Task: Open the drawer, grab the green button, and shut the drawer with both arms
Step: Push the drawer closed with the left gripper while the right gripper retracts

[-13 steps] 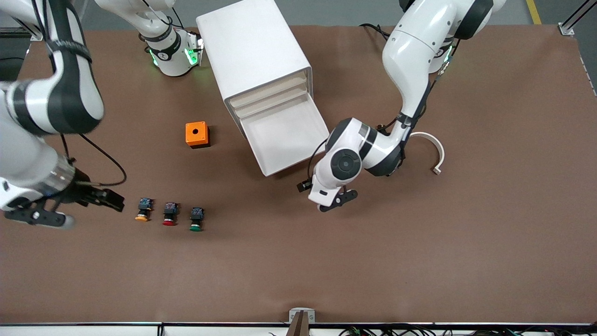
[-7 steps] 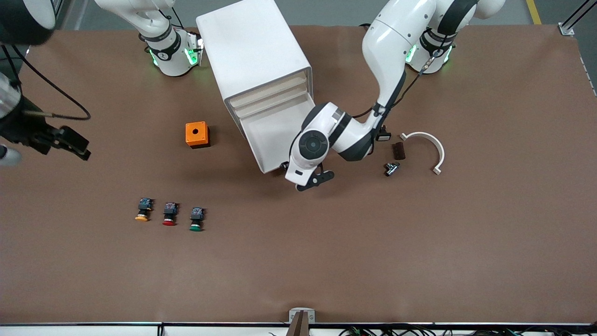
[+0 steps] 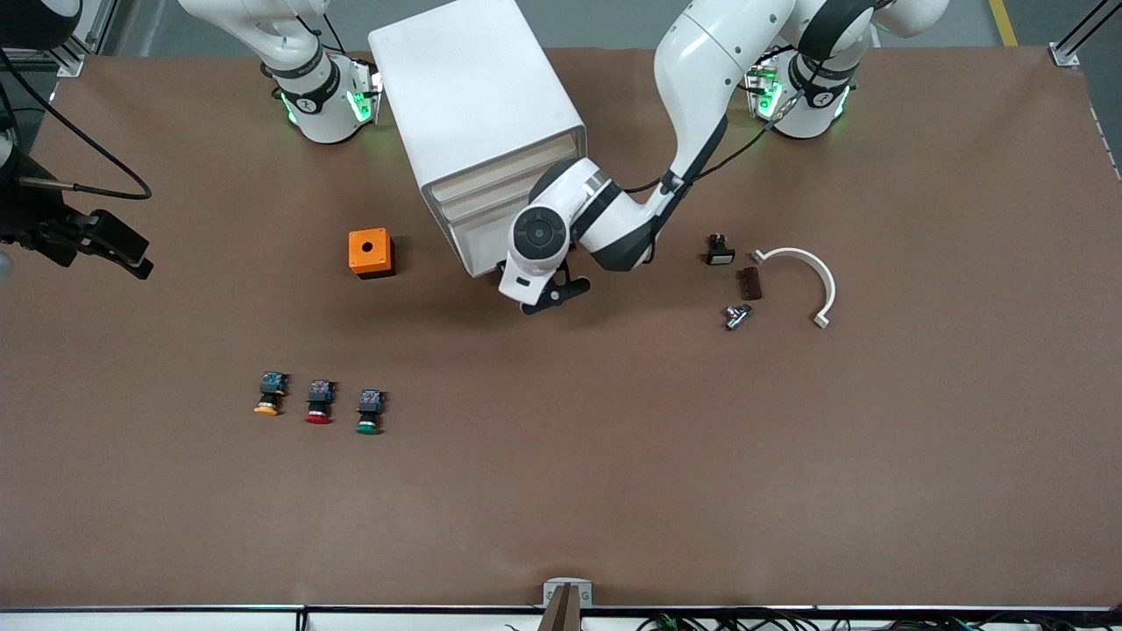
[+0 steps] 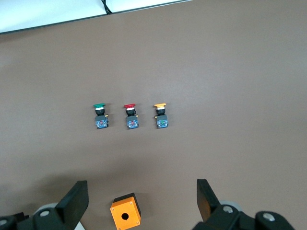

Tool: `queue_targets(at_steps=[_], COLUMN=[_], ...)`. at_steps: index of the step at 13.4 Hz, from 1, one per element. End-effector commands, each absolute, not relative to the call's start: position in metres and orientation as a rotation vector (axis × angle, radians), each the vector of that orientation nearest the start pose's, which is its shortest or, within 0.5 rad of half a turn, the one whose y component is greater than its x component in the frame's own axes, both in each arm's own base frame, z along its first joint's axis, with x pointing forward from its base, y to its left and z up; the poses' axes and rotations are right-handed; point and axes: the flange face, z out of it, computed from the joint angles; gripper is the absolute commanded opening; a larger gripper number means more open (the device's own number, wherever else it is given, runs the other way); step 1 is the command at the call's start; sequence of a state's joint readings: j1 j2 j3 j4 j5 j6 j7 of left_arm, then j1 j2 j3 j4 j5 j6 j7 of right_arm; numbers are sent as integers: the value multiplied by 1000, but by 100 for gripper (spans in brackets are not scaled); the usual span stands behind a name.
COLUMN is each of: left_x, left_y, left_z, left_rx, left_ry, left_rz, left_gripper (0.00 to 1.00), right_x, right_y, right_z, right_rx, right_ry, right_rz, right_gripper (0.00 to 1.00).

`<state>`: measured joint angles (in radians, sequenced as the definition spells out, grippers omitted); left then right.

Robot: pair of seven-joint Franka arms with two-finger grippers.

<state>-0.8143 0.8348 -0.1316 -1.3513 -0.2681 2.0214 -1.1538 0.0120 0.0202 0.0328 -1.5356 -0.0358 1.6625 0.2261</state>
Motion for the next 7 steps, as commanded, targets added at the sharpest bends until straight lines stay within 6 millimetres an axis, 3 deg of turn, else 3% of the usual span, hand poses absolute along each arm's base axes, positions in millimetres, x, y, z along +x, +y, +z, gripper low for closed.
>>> queue_targets(at_steps=[1, 7], left_x=[404, 373], left_y=[-594, -612], left_z=[225, 223], left_rx=[-3039, -3009], left_ry=[-615, -642], left_rz=[644, 733], left_gripper=[100, 100], right_x=[563, 554], right_y=[20, 14], right_z=[643, 651], right_rx=[-3128, -3132], right_ry=[271, 289], right_rz=[-163, -145], right_gripper=[100, 100])
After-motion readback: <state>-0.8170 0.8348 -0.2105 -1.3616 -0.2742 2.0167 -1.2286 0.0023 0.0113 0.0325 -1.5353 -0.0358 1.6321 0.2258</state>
